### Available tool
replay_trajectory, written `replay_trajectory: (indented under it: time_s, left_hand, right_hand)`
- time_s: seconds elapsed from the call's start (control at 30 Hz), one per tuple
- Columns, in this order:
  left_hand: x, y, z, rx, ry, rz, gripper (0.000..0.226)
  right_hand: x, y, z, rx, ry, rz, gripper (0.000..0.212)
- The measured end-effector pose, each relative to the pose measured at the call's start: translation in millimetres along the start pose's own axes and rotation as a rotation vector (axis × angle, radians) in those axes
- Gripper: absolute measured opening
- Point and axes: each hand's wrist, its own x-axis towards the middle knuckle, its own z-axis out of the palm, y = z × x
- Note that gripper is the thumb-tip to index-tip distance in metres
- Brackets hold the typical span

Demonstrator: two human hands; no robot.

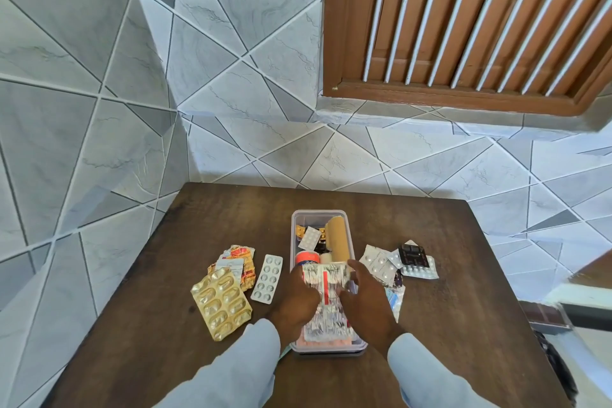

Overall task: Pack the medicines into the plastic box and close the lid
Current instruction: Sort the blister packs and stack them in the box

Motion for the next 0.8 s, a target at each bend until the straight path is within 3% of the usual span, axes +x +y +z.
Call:
replay_trajectory:
  time_s: [0.23,0.33,0.43,0.53,0.67,0.8]
  left_hand:
    - [-11.8,-4.3,4.0,0.297,0.066,0.229,0.061]
    - [-5.4,-3.8,-1.2,0.468,0.029,0.228,0.054]
    - [-0.7,-2.0,-7.3,0.676,0.145,0.245,0.066]
    - [2.1,2.2,-20.3,0.782,0.174,0.319,0.046]
    - [0.2,-5.6,-28.1,1.198,0.097,0.399,0.052]
    - [-2.5,-12.4,-22.5,1.232,0.099,0.371,0.061]
  right_hand:
    - [-12.6,5.1,9.5,-0.178,-0.079,-0.069,0.044]
    - [-7.1,6.9,10.5,-0.290,-0.073,-0.098,0.041]
    - [-6.0,0.3,7.9,-0.455,-0.132,-0.094,0.032]
    - [-7.5,-0.9,7.9,-0.579,-0.234,-0.090,0.029]
    - [-10.2,0.7,12.1,-0.715,-0.297,-0.159,0.037]
    - [-11.0,2.5,17.4,-0.769,-0.241,-0.184,0.060]
